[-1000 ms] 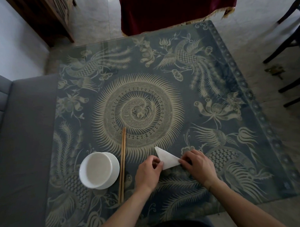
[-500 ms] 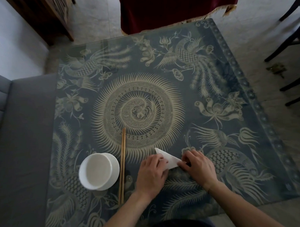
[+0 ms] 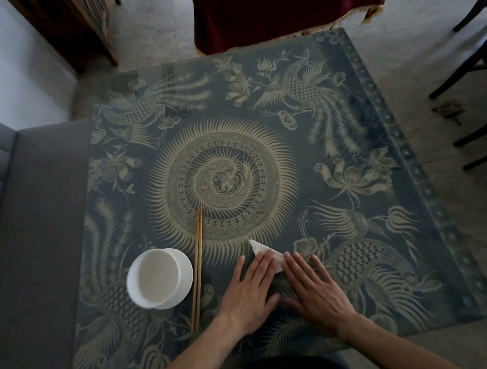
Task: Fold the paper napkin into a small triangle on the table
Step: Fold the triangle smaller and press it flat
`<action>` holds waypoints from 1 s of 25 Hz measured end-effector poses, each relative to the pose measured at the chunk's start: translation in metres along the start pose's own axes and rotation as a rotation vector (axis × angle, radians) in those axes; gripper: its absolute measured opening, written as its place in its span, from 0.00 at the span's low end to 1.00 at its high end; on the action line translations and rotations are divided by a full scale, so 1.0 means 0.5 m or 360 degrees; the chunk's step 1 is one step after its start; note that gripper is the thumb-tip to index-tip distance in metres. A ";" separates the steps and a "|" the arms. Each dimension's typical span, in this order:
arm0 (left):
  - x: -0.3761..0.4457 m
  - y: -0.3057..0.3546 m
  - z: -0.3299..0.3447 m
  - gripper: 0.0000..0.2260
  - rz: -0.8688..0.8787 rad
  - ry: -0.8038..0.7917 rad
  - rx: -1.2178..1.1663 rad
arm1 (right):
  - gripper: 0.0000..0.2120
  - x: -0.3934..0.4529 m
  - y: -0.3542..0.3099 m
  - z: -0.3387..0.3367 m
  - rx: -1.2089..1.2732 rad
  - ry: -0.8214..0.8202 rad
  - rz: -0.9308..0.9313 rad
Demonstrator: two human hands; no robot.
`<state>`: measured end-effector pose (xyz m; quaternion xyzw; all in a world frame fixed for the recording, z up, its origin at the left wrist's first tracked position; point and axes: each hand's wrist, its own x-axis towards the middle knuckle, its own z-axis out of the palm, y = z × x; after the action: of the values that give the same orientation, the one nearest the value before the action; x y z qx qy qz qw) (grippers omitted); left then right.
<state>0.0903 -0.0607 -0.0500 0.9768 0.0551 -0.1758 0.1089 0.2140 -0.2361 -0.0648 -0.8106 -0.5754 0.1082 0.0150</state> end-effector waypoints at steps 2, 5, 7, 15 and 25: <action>0.000 0.000 0.001 0.32 -0.0010 -0.0004 0.0007 | 0.36 -0.001 0.000 0.000 0.0029 -0.0063 0.0021; -0.012 0.000 0.007 0.32 -0.0067 0.0010 0.0021 | 0.35 -0.003 0.002 0.004 0.0048 -0.0077 0.0017; -0.028 -0.003 0.013 0.32 -0.0126 0.0026 0.0028 | 0.34 -0.003 0.001 0.003 0.0047 -0.0074 0.0002; -0.023 0.020 0.021 0.32 -0.0172 0.0108 -0.0065 | 0.31 -0.003 0.001 -0.004 0.0112 -0.0133 0.0023; -0.033 -0.016 0.015 0.32 -0.0389 0.0232 -0.0277 | 0.34 0.002 -0.026 -0.011 0.0120 -0.0126 0.0083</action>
<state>0.0710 -0.0557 -0.0525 0.9599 0.1963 -0.1110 0.1666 0.2036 -0.2301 -0.0577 -0.8191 -0.5498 0.1623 0.0199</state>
